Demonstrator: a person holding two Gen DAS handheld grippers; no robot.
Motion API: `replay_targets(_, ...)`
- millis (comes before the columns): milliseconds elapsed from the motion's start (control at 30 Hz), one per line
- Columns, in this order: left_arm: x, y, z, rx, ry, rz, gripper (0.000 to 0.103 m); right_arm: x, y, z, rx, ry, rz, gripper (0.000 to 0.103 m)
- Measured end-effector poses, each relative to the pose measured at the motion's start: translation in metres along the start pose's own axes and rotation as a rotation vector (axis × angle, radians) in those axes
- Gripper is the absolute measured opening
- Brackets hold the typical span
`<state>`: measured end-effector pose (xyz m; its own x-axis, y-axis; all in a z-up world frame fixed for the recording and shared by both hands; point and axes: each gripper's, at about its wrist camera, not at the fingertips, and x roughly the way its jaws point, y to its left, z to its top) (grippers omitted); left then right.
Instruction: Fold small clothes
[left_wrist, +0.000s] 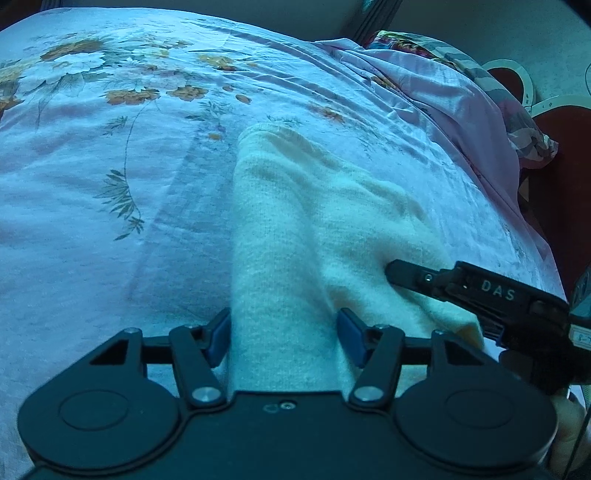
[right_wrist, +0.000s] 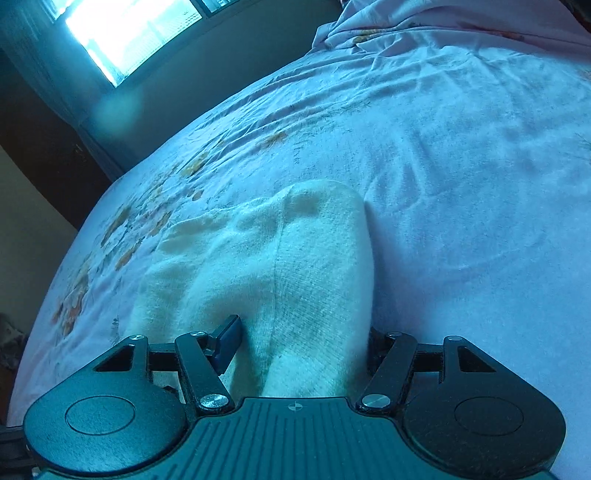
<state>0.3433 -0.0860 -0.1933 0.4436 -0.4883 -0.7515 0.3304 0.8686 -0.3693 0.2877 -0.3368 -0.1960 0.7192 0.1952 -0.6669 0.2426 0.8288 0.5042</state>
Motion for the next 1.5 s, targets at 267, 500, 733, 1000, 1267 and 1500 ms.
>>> replay_targets(267,-0.01,-0.006,0.002,0.013,-0.022,0.01,0.031,0.0,0.016,-0.003,-0.048,-0.048,0.0,0.024)
replay_targets(500,-0.048,-0.007,-0.001,0.016,-0.086,-0.012,0.029,-0.037,0.056,-0.011,-0.176,-0.147,0.053,0.023)
replay_targets(733,-0.125,0.014,-0.009,0.006,-0.168,0.005,0.029,-0.077,0.109,-0.026,-0.203,-0.162,0.163,0.023)
replay_targets(1000,-0.196,0.044,-0.05,-0.028,-0.218,0.068,0.029,-0.099,0.162,-0.074,-0.232,-0.121,0.262,0.023)
replay_targets(1267,-0.214,0.076,-0.098,-0.065,-0.185,0.117,0.029,-0.087,0.178,-0.129,-0.227,-0.037,0.27,0.023)
replay_targets(1500,-0.196,0.097,-0.118,-0.089,-0.153,0.147,0.03,-0.064,0.177,-0.146,-0.264,0.017,0.216,0.023)
